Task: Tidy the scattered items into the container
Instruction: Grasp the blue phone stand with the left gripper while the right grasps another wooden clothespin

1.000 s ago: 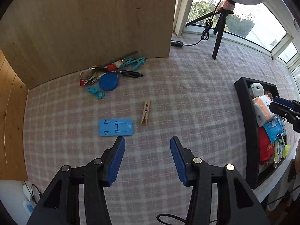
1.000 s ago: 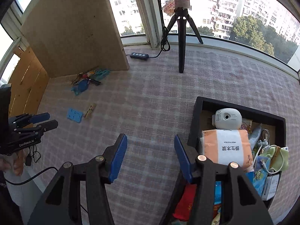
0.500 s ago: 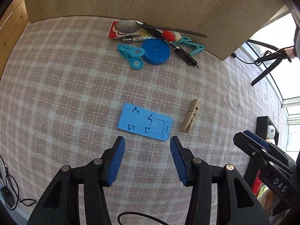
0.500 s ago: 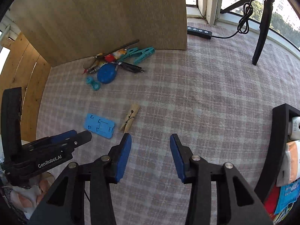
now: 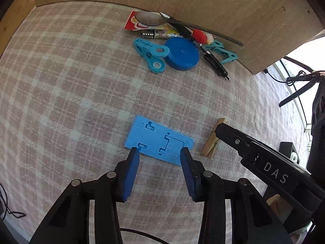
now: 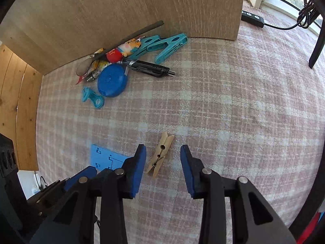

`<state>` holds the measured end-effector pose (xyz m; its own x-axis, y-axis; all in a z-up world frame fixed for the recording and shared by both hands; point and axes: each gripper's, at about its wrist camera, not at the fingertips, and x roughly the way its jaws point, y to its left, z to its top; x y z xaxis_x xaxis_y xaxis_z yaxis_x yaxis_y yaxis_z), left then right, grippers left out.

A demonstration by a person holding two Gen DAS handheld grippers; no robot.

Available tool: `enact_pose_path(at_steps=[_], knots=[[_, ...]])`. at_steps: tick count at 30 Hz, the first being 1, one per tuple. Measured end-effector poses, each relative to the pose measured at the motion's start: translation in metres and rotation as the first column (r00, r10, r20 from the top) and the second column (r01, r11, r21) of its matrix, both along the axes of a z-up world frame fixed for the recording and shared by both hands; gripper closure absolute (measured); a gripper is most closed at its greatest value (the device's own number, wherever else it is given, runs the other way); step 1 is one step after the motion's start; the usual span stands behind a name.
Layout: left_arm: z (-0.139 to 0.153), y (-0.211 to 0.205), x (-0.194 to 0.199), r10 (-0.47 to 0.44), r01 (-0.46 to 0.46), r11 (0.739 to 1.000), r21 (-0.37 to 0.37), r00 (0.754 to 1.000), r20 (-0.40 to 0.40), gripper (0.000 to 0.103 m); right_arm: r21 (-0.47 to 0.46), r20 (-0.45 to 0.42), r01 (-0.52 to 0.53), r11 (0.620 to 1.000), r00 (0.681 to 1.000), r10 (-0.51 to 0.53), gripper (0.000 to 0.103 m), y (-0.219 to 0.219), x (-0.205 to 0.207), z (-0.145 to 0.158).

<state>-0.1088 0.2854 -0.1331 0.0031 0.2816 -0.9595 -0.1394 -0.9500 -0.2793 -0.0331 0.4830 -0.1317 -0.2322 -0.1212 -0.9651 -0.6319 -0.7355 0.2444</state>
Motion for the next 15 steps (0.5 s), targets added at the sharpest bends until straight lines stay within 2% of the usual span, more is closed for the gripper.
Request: enact_pose_path(at_steps=[3,8,15], knots=[[0.0,-0.002,0.002,0.016,-0.016,1.0,0.008,1.0,0.004,0.067,0.004,0.027,-0.013,1.0,1.0,0.013,0.082,-0.005,-0.006,-0.007],[-0.001,-0.007,-0.003,0.05,-0.05,0.999,0.012,0.999,0.013,0.067,0.048,0.051,-0.032,0.998,0.998,0.03,0.09,-0.011,-0.005,-0.009],[0.0,0.011,-0.006,0.054,-0.054,0.998,-0.017,0.998,-0.013,0.06,0.1,0.069,-0.031,0.995,0.997,0.024,0.09,0.0,0.007,-0.008]])
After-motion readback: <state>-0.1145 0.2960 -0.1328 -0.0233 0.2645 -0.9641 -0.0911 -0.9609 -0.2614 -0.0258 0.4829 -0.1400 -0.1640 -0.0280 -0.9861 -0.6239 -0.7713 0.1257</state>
